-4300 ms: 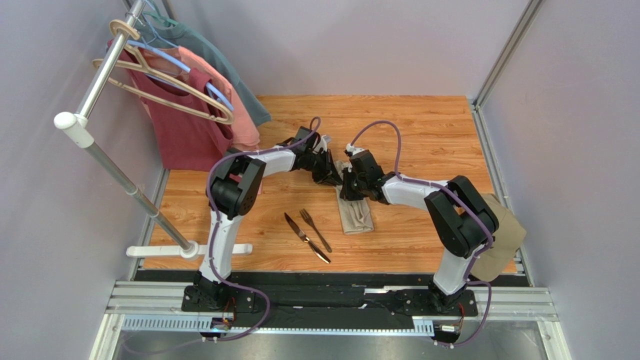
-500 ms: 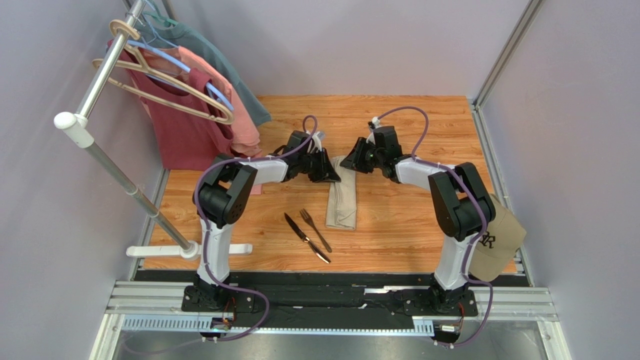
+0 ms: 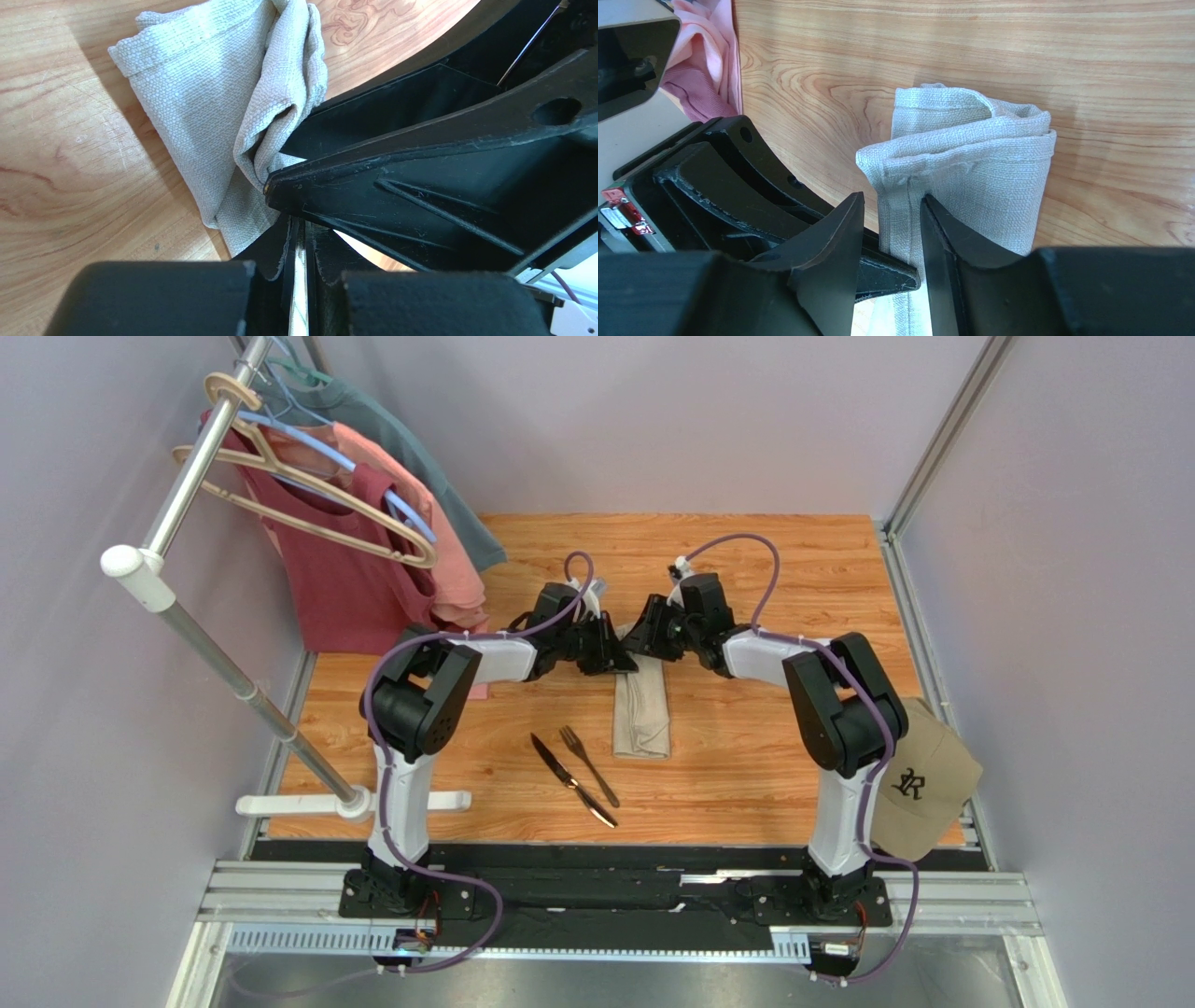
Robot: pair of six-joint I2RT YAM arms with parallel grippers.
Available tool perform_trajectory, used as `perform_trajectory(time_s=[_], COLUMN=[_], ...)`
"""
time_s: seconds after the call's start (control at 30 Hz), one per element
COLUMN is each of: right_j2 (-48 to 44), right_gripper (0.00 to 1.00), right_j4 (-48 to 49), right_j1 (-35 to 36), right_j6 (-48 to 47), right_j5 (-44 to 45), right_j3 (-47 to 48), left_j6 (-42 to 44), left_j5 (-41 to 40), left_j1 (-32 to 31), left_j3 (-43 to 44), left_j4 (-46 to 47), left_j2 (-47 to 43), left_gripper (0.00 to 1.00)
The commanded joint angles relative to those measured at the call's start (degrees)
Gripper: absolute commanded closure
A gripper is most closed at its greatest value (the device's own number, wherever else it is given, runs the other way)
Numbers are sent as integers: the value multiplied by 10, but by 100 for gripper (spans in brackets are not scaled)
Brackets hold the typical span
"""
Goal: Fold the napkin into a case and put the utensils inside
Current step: Fold the 2/3-rectangle-folded napkin at the center of the board.
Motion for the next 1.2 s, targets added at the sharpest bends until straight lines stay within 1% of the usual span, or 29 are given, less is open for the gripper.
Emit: perform_trajectory(time_s=[0.0, 0.07, 0.2, 0.27, 0.37, 0.47, 0.57, 0.6, 0.67, 0.7, 0.87, 1.0, 1.17], right_j2=[-3, -1, 7, 22, 27, 27, 28, 27, 24, 18, 6, 12, 11], right_gripper=[59, 58, 54, 53, 52, 52, 53, 53, 53, 53, 54, 55, 55], right_j4=[6, -20, -39, -65, -72, -70, -65, -65, -63, -62, -59, -62, -53], right_j1=[6, 13, 21, 27, 35, 38, 35, 32, 26, 26, 24, 24, 23], right_j6=[-24, -36, -47, -52, -60, -60, -55, -50, -30, -23, 4, 10, 4], right_j5=[19, 41, 53, 67, 93, 99, 91, 86, 77, 73, 52, 43, 44], right_j3=[28, 44, 65, 85, 87, 83, 75, 75, 68, 65, 54, 58, 50], left_j6=[8, 7, 3, 4, 8, 10, 1, -3, -15, -16, -13, -15, -28], left_j5=[7, 8, 9, 10, 10, 3, -14, -22, -29, -32, -24, -12, -27], left_j1=[-5, -5, -5, -5, -5, -5, -4, -4, -3, -3, -3, -4, -5], left_j3=[-2, 0, 4, 8, 14, 16, 12, 10, 2, -3, -7, -10, -28], left_j4=[39, 40, 39, 37, 25, 11, -12, -25, -33, -33, -47, -64, -54], left_j2=[-28, -25, -21, -19, -20, -26, -34, -37, -46, -52, -58, -58, -59], left_gripper=[94, 94, 94, 94, 94, 94, 86, 80, 76, 64, 62, 57, 56])
